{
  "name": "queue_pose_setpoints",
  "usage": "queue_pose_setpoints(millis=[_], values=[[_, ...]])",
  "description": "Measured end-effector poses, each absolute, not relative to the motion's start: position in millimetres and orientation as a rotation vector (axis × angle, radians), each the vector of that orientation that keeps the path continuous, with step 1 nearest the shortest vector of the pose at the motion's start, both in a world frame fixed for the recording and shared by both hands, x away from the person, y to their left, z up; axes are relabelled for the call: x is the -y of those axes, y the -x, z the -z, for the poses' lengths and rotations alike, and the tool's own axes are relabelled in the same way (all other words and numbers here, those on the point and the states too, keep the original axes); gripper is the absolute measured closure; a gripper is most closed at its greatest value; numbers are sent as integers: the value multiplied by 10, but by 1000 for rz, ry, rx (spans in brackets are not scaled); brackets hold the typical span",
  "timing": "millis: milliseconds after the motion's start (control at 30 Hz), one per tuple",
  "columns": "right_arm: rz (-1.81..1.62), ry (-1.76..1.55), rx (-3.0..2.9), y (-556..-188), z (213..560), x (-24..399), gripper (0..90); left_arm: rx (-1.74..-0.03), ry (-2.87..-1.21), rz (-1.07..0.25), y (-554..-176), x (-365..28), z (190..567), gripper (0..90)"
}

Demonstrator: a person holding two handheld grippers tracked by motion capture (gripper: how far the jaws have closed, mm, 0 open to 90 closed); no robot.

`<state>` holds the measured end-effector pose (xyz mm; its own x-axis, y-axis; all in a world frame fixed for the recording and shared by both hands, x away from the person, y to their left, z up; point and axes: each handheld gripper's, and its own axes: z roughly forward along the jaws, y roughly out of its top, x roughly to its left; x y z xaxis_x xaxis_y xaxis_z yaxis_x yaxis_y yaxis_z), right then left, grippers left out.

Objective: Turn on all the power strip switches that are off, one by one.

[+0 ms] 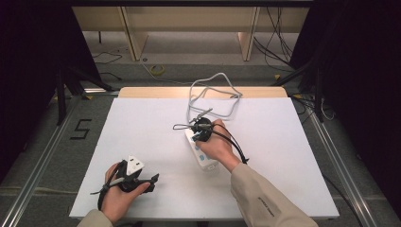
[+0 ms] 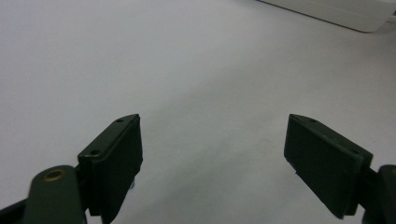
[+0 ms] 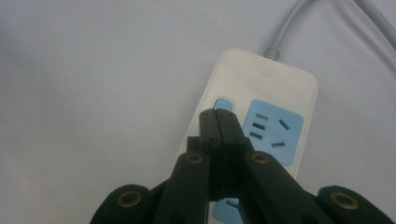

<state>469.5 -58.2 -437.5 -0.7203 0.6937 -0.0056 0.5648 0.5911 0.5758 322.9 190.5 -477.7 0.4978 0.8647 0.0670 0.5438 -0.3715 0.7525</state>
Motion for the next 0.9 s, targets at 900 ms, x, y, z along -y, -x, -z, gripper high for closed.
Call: queue_pose_setpoints(millis=[900], values=[[-770,-1091,-2642,-4443,4308,720,900,-1149,-2064,-609,-3229,-1901,4780,193]])
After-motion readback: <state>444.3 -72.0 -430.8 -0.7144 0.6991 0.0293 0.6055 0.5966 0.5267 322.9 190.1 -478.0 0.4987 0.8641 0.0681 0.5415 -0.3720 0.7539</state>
